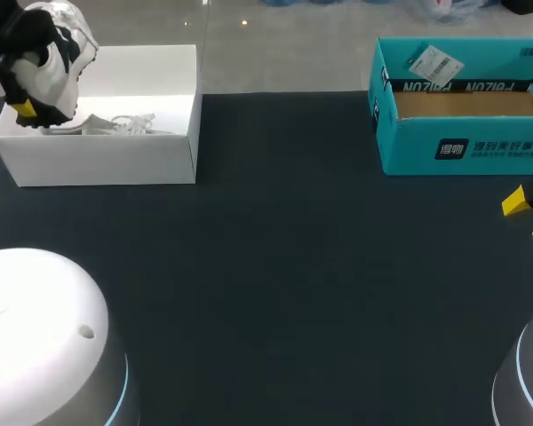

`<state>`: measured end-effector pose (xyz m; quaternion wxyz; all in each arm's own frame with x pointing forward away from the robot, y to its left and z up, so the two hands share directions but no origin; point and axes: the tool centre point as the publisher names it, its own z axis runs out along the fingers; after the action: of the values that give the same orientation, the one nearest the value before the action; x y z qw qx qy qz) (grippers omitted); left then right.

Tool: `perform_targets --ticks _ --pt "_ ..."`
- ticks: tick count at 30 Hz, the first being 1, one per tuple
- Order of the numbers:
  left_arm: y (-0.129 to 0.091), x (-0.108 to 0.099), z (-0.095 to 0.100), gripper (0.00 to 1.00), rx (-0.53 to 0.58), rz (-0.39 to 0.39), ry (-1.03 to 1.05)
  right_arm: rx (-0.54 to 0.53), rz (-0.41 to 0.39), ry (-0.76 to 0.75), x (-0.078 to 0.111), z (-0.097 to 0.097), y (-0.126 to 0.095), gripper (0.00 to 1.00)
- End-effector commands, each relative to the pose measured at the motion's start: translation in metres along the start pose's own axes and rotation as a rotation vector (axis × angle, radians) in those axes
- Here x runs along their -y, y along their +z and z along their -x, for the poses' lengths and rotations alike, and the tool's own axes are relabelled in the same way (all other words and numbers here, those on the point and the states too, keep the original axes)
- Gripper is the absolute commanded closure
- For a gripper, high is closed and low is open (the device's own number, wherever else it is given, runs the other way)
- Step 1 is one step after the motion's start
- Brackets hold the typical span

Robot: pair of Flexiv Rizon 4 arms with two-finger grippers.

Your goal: Take the shoe out of the shoebox, open the shoe tongue, remove and reinsert the insole, then place the shoe into the shoebox

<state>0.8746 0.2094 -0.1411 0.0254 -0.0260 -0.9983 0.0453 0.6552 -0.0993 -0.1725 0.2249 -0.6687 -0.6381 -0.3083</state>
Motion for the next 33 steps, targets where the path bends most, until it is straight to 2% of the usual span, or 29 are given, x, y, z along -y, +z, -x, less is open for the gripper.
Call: perform_targets --ticks 1,15,19,26,28,29,31,33 --pt "-0.002 0.000 0.000 1.00 0.001 0.001 0.000 0.000 0.003 0.001 0.002 0.000 0.000 0.00" --pt "-0.003 -0.003 0.002 1.00 0.001 -0.009 0.000 0.000 0.003 0.001 0.002 0.000 0.000 0.00" --pt "-0.001 -0.026 0.012 1.00 -0.014 0.010 0.056 0.000 0.003 0.001 0.002 0.000 0.000 0.00" --pt "0.004 -0.071 0.041 1.00 0.007 0.098 0.080 0.000 0.003 0.001 0.002 0.000 0.000 0.00" --pt "0.003 -0.088 0.055 1.00 0.015 0.083 0.097 0.000 0.003 0.001 0.002 0.000 0.000 0.00" --pt "0.003 -0.094 0.062 1.00 0.025 0.100 0.100 0.000 0.003 0.001 0.002 0.000 0.000 0.00" --pt "0.001 -0.104 0.075 1.00 0.025 0.079 0.113 0.000 0.003 0.001 0.002 0.000 0.000 0.00" --pt "0.000 -0.113 0.091 1.00 0.044 0.097 0.106 0.000 0.003 0.001 0.002 0.000 0.000 0.00"
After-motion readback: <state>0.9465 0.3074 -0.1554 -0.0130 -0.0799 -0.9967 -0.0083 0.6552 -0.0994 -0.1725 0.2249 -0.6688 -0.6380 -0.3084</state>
